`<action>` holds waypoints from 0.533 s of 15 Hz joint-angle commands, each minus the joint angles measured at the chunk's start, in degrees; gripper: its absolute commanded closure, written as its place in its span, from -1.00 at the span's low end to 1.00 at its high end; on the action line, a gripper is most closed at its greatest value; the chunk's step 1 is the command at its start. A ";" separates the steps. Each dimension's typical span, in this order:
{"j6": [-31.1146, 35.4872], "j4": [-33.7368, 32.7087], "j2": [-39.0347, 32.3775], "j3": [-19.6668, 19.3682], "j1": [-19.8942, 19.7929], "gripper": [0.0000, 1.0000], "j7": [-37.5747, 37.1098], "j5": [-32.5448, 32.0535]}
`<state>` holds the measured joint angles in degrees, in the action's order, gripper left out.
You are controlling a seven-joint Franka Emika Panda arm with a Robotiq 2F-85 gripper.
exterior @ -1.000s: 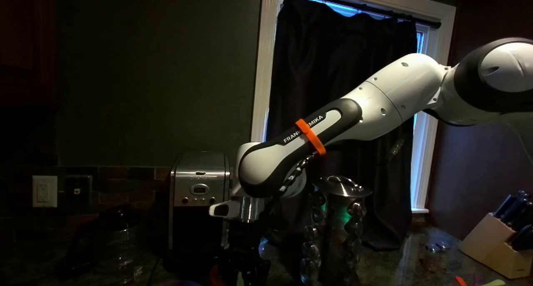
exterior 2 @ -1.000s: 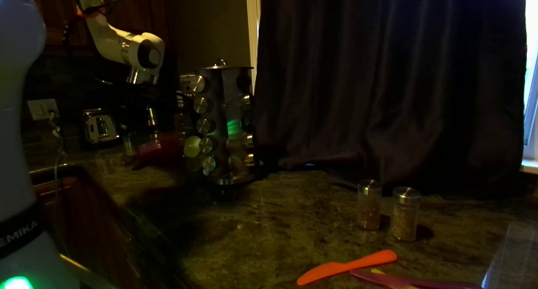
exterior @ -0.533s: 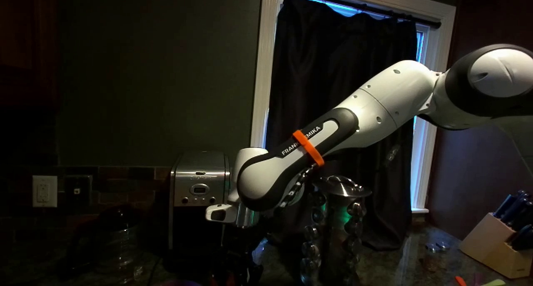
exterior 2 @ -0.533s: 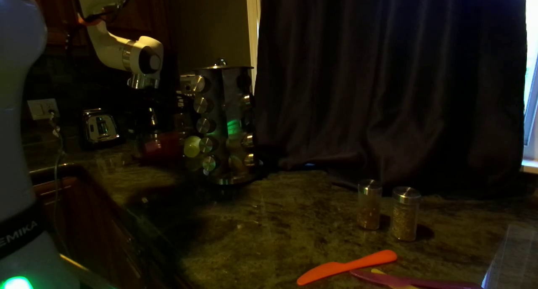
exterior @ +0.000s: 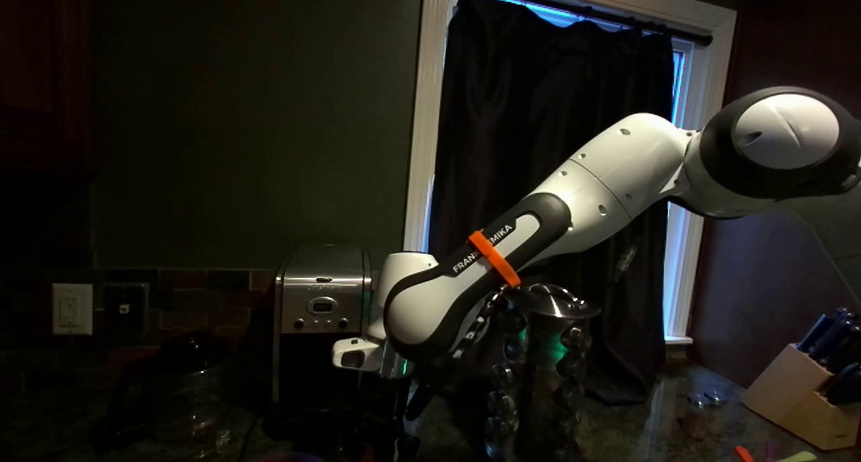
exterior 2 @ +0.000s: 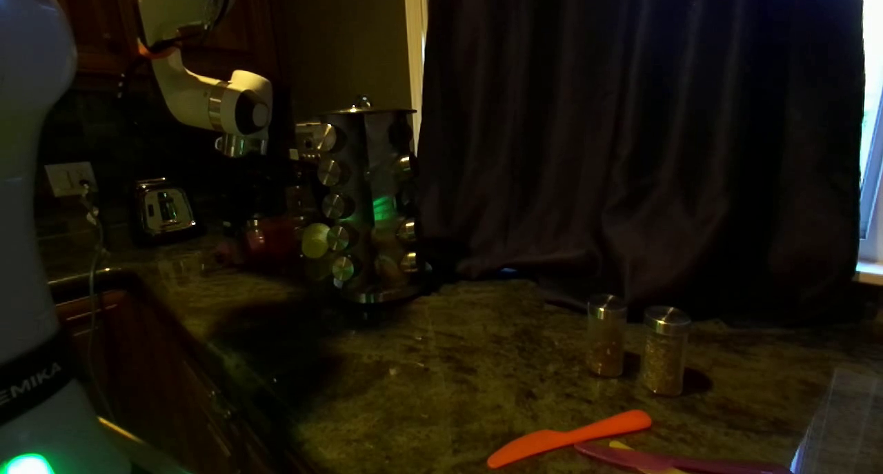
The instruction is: Put a jar on the countertop
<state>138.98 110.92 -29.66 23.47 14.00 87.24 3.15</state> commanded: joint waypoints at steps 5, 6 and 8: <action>0.43 -1.28 -2.34 0.56 -0.57 0.49 2.38 -0.15; 0.20 -1.44 -2.52 0.61 -0.58 0.49 2.58 -0.14; -0.01 -1.75 -2.86 0.64 -0.50 -0.51 2.94 -0.23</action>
<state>139.09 110.27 -31.35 23.54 13.79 88.99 3.15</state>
